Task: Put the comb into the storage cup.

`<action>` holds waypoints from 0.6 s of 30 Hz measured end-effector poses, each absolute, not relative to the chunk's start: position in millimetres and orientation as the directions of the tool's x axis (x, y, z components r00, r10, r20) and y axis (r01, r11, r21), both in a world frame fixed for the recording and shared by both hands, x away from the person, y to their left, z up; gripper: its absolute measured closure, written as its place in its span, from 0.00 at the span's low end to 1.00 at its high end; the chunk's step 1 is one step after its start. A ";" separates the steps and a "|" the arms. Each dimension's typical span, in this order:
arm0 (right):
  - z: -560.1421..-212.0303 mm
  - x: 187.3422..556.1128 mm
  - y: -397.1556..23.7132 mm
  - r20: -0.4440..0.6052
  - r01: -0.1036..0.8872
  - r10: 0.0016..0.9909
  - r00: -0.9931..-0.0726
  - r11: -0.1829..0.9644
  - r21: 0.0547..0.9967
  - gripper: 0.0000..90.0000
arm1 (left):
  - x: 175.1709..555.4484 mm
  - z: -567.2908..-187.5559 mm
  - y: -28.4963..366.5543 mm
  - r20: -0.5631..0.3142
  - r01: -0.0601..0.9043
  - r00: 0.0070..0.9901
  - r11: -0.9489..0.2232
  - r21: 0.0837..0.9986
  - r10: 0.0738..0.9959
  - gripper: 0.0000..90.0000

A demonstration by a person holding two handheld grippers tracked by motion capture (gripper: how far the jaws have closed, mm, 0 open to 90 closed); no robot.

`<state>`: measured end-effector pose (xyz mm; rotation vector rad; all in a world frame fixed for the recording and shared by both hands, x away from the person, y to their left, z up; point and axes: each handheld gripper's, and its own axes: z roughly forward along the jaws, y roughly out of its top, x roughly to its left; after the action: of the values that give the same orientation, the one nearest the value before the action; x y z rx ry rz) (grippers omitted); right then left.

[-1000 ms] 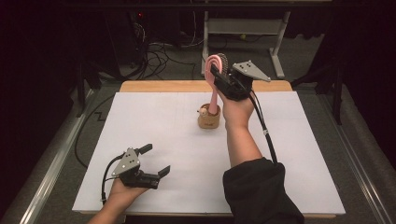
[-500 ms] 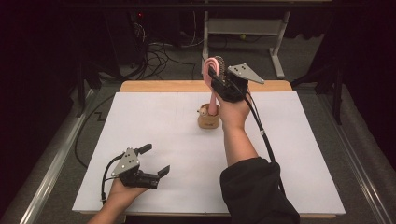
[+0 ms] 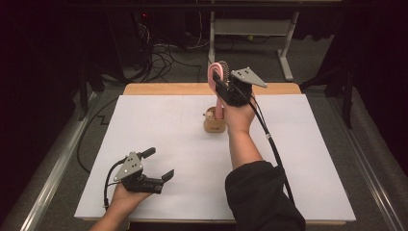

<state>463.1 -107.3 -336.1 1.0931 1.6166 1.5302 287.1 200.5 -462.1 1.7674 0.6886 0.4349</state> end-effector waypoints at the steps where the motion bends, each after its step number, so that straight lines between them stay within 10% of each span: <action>1: -336.1 463.1 -107.3 0.086 0.135 0.893 -0.441 -0.029 0.990 0.73 | 287.1 -462.1 200.5 -0.052 0.231 0.761 -0.195 0.953 0.647 0.00; 18: -346.4 464.3 -104.2 0.075 0.139 0.895 -0.440 -0.015 0.990 0.72 | 287.4 -463.2 199.2 -0.052 0.234 0.763 -0.200 0.951 0.645 0.00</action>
<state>464.3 -104.2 -346.4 1.0897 1.6266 1.5145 287.4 199.2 -463.2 1.7734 0.6872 0.4315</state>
